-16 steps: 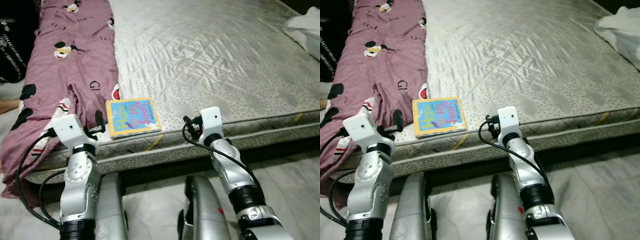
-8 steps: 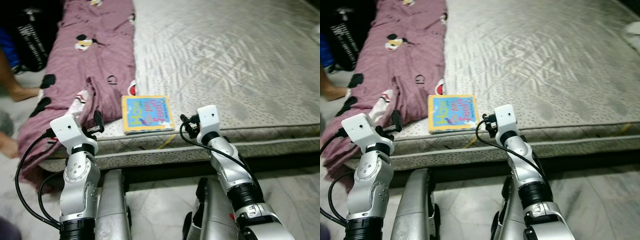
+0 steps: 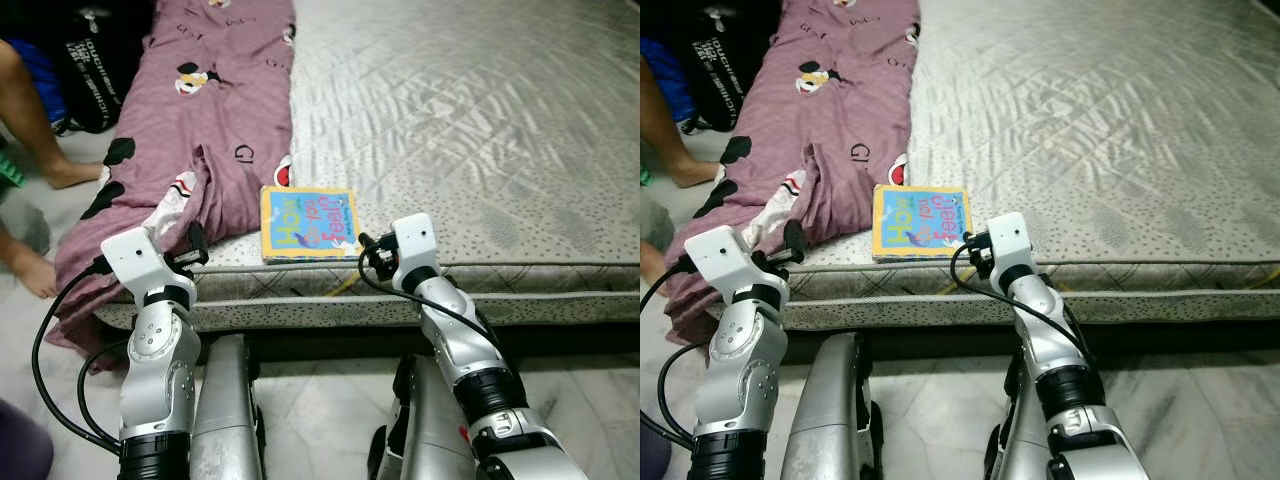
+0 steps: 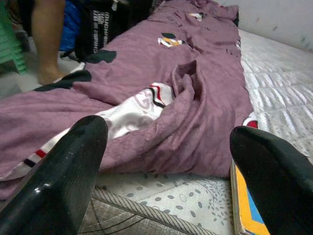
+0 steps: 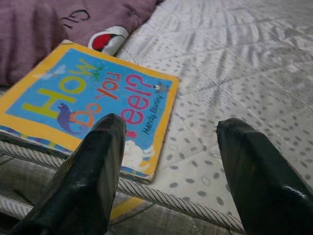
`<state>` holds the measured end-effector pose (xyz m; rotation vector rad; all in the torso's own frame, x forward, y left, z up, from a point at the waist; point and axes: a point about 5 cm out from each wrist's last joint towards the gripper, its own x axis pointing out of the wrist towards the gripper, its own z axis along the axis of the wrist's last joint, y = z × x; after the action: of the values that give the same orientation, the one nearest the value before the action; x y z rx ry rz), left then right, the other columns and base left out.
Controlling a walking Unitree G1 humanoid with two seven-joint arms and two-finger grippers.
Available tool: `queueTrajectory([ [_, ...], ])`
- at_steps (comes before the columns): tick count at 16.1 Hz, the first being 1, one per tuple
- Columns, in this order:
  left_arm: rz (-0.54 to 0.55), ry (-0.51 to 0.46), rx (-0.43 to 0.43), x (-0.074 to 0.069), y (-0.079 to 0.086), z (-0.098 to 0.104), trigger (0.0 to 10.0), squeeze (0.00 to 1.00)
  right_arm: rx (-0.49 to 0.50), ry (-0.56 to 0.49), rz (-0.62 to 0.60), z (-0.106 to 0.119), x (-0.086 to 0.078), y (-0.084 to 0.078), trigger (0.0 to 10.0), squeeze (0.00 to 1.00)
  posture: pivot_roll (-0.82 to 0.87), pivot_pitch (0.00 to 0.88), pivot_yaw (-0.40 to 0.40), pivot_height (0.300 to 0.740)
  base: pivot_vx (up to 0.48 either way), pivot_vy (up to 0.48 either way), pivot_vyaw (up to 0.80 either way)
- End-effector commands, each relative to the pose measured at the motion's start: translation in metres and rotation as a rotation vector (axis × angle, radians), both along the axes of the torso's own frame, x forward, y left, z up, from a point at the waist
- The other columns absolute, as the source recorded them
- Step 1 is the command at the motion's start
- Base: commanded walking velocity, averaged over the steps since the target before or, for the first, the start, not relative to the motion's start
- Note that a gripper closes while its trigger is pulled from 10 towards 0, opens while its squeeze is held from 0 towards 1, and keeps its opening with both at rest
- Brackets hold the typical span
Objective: Clean up the room
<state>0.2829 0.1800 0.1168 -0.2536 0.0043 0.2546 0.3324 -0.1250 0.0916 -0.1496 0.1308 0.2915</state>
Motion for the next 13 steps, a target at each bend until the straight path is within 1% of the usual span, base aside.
queueTrajectory([
  [1,-0.017,0.041,-0.008,0.002,0.001,-0.007,10.0,0.00,0.006,-0.002,0.000,0.000,-0.001,-0.001,10.0,0.00,0.03,0.110,-0.002,0.509,0.000,0.000,0.00],
  [2,-0.017,0.048,-0.018,0.004,0.003,-0.009,10.0,0.00,0.005,-0.002,-0.001,0.000,-0.001,-0.001,10.0,0.00,0.02,0.110,-0.002,0.499,0.000,0.000,0.00],
  [4,-0.021,0.049,-0.029,0.010,0.009,-0.009,10.0,0.00,-0.004,-0.005,-0.005,0.001,-0.001,-0.004,10.0,0.00,0.02,0.111,-0.002,0.499,0.000,0.000,0.00],
  [5,0.001,0.063,-0.051,0.013,0.012,-0.012,10.0,0.00,-0.014,-0.006,-0.011,0.001,-0.001,-0.007,10.0,0.00,0.01,0.113,-0.003,0.499,0.000,0.000,0.00],
  [7,0.004,0.093,-0.043,0.016,0.013,-0.015,10.0,0.00,-0.020,-0.011,-0.023,0.001,-0.003,-0.013,10.0,0.00,0.00,0.123,-0.006,0.499,0.000,0.000,0.00],
  [8,-0.010,0.099,-0.067,0.020,0.012,-0.017,10.0,0.00,-0.032,-0.025,-0.040,0.003,-0.007,-0.021,10.0,0.00,-0.01,0.132,-0.012,0.499,0.000,0.000,0.00],
  [9,-0.010,0.106,-0.074,0.023,0.013,-0.017,10.0,0.00,-0.040,-0.029,-0.056,0.003,-0.010,-0.028,10.0,0.00,-0.02,0.144,-0.017,0.499,0.000,0.000,0.00],
  [10,-0.007,0.099,-0.087,0.026,0.013,-0.017,10.0,0.00,-0.062,-0.030,-0.081,0.003,-0.017,-0.040,10.0,0.00,-0.04,0.170,-0.026,0.499,0.000,0.000,0.00],
  [11,-0.009,0.094,-0.091,0.026,0.013,-0.017,10.0,0.00,-0.067,-0.031,-0.087,0.003,-0.019,-0.043,10.0,0.00,-0.04,0.170,-0.026,0.499,0.000,0.000,0.00],
  [12,-0.024,0.082,-0.087,0.029,0.011,-0.015,10.0,0.00,-0.105,-0.016,-0.127,0.000,-0.029,-0.061,10.0,0.00,-0.06,0.199,-0.037,0.499,0.000,0.000,0.00],
  [13,-0.033,0.076,-0.082,0.030,0.010,-0.014,10.0,0.00,-0.114,-0.012,-0.139,-0.001,-0.034,-0.067,10.0,0.00,-0.07,0.213,-0.043,0.499,0.000,0.000,0.00],
])
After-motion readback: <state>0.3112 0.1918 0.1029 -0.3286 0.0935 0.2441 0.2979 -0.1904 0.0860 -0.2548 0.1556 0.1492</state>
